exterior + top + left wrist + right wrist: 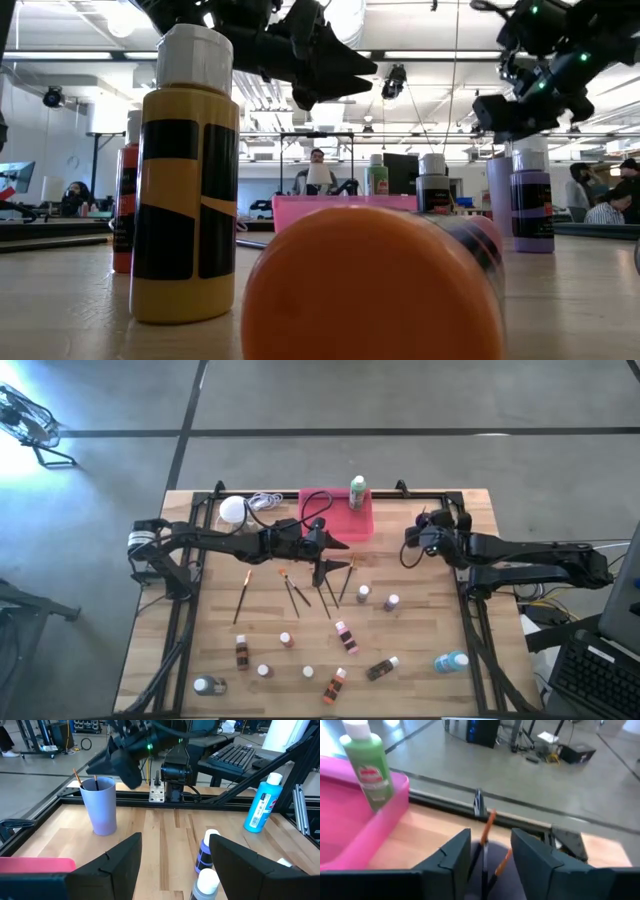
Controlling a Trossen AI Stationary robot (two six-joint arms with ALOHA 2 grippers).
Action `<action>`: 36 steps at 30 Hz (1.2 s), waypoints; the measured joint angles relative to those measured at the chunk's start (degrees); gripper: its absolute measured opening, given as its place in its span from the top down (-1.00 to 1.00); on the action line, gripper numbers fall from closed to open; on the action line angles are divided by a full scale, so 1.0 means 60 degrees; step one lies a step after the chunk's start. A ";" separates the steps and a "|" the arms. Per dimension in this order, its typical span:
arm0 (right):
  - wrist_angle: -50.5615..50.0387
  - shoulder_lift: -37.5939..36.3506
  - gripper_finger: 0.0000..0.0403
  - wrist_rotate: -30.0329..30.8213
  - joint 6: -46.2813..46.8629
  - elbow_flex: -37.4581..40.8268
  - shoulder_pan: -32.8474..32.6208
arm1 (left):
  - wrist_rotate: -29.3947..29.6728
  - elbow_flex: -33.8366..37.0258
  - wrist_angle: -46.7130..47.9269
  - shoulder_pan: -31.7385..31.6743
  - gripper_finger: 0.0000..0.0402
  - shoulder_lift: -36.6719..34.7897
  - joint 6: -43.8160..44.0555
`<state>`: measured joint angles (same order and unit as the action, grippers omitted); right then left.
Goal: Pick & Place Paint Supplies
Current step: Put the black gold paint brush into the violet cup, then put the blue paint bottle into the pink bin
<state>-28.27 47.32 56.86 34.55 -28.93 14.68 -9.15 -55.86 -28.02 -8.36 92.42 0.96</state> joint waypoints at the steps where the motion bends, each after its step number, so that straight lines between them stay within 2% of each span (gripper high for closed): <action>1: -0.0010 -0.0033 0.27 0.0014 -0.0238 -0.0155 0.0000 | 0.0001 0.0000 0.0008 0.0000 -0.19 0.0000 -0.0003; 7: -0.0011 -0.0148 0.18 -0.0007 -0.2064 -0.1411 -0.0007 | 0.0004 0.0000 0.0042 -0.0002 -0.19 0.0000 -0.0044; 9: -0.0040 -0.0139 0.16 -0.0327 -0.2724 -0.1909 -0.0007 | 0.0004 0.0000 0.0066 0.0000 -0.19 0.0000 -0.0043; 14: -0.0060 -0.0106 0.11 -0.2370 -0.4212 -0.3313 -0.0011 | 0.0004 0.0004 0.0125 0.0000 -0.19 0.0000 -0.0046; 18: -0.0468 0.0039 0.11 -0.4202 -0.4716 -0.4537 -0.0069 | 0.0004 0.0004 0.0171 0.0000 -0.19 0.0000 -0.0046; 22: -0.1357 0.0582 0.17 -0.5249 -0.5000 -0.5801 -0.0475 | 0.0004 0.0004 0.0188 -0.0001 -0.19 0.0000 -0.0046; 30: -0.3818 0.2686 0.30 -0.5494 -0.4882 -0.8411 -0.2157 | 0.0004 0.0011 0.0266 0.0000 -0.19 0.0000 -0.0046; 36: -0.7305 0.4527 0.33 -0.5596 -0.2611 -1.0431 -0.3521 | 0.0004 0.0015 0.0439 -0.0002 -0.19 0.0000 -0.0050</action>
<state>-72.10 74.49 23.29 18.89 -91.52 -6.45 -9.13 -55.77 -25.39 -8.37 92.42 0.67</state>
